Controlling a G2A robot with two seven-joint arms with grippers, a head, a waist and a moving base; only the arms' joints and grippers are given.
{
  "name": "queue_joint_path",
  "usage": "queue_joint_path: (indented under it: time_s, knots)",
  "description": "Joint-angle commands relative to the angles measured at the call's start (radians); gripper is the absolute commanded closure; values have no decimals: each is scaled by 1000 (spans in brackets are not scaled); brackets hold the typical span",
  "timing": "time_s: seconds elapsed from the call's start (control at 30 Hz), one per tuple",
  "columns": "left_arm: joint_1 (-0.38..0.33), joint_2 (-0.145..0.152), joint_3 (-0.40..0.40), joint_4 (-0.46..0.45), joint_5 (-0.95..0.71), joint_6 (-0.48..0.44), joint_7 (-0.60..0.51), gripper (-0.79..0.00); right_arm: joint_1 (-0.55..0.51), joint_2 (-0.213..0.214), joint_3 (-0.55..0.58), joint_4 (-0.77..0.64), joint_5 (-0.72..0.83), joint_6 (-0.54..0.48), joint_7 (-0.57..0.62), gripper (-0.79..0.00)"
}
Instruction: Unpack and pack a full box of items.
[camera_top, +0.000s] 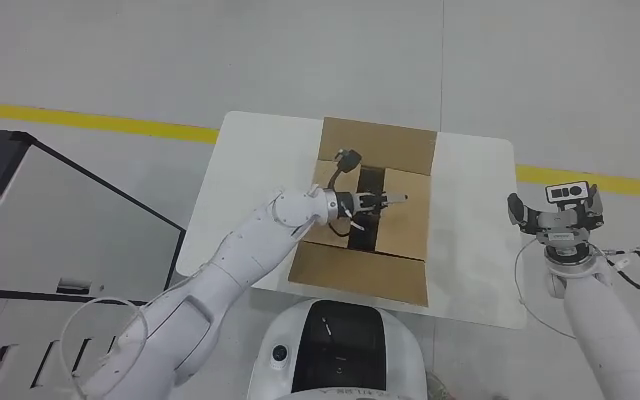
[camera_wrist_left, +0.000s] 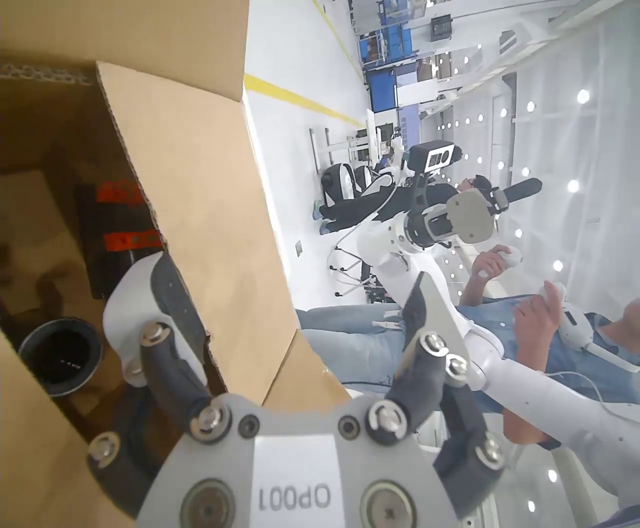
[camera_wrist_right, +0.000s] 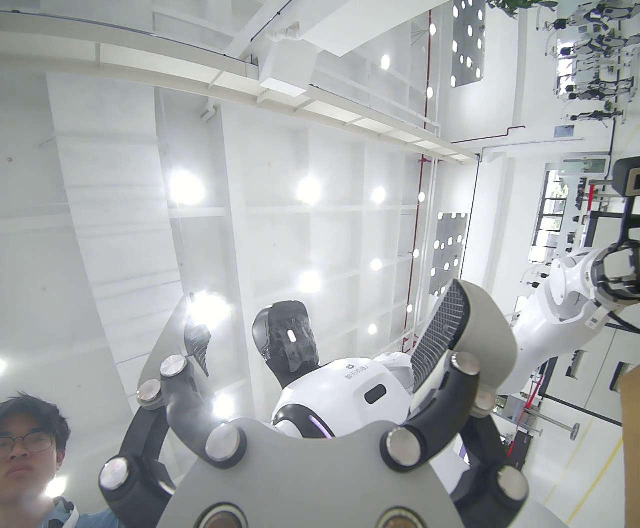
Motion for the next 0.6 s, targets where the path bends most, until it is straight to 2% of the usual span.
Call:
queue_joint_path:
  time_s: [0.0, 0.23, 0.57]
  knots:
    - [-3, 4, -13, 3, 12, -6, 11, -785, 0, 0, 0, 0, 0, 0, 0, -785]
    - [21, 19, -36, -37, 80, 33, 12, -785, 0, 0, 0, 0, 0, 0, 0, -785]
    - [25, 0, 19, -51, 166, 93, 56, -785, 0, 0, 0, 0, 0, 0, 0, -785]
